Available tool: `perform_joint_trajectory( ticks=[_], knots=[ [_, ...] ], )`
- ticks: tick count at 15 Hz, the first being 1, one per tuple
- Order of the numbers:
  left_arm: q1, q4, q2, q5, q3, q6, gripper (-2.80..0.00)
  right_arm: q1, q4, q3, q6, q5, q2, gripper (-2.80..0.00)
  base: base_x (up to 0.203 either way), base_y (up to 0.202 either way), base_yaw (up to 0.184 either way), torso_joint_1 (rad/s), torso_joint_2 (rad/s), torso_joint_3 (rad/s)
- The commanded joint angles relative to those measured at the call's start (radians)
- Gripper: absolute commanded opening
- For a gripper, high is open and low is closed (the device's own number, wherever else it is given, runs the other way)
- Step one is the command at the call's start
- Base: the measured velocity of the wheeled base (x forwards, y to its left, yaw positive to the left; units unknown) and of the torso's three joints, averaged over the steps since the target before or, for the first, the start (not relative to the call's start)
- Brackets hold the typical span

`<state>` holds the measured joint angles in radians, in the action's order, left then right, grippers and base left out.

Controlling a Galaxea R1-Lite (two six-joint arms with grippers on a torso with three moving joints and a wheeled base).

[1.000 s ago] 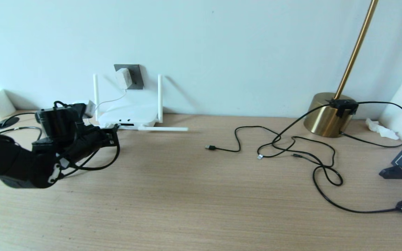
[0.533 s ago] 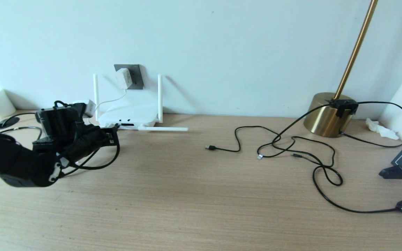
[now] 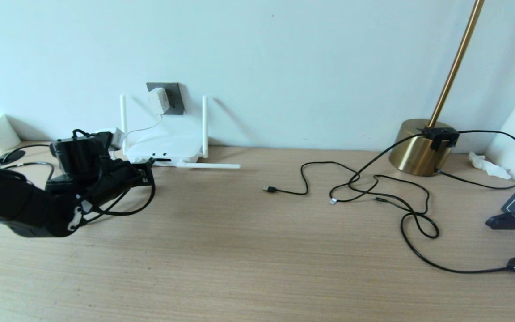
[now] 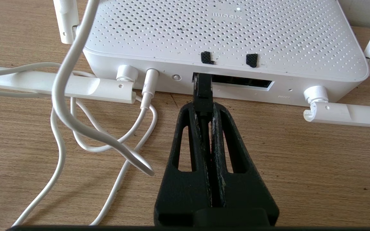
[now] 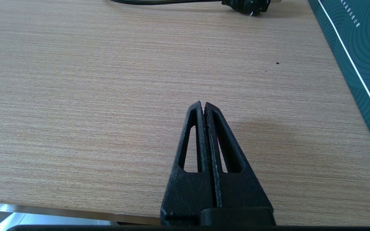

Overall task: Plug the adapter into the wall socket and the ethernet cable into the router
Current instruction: Plug cable into router interface

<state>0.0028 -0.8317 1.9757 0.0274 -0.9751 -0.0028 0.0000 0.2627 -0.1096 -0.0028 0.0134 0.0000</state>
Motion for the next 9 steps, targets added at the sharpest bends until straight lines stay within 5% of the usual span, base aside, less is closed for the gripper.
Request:
perform_joint_trajectory(
  ticks=[1, 9],
  knots=[
    [0.000, -0.006, 0.005, 0.000, -0.005, 0.000, -2.80, 0.000, 0.003, 0.001, 0.000, 0.000, 0.002, -2.80, 0.000, 0.000, 0.000, 0.000, 0.00, 0.000],
    [0.000, -0.006, 0.006, 0.001, -0.016, 0.000, -2.80, 0.000, 0.001, 0.001, 0.000, 0.000, 0.002, -2.80, 0.000, 0.000, 0.000, 0.000, 0.00, 0.000]
  ],
)
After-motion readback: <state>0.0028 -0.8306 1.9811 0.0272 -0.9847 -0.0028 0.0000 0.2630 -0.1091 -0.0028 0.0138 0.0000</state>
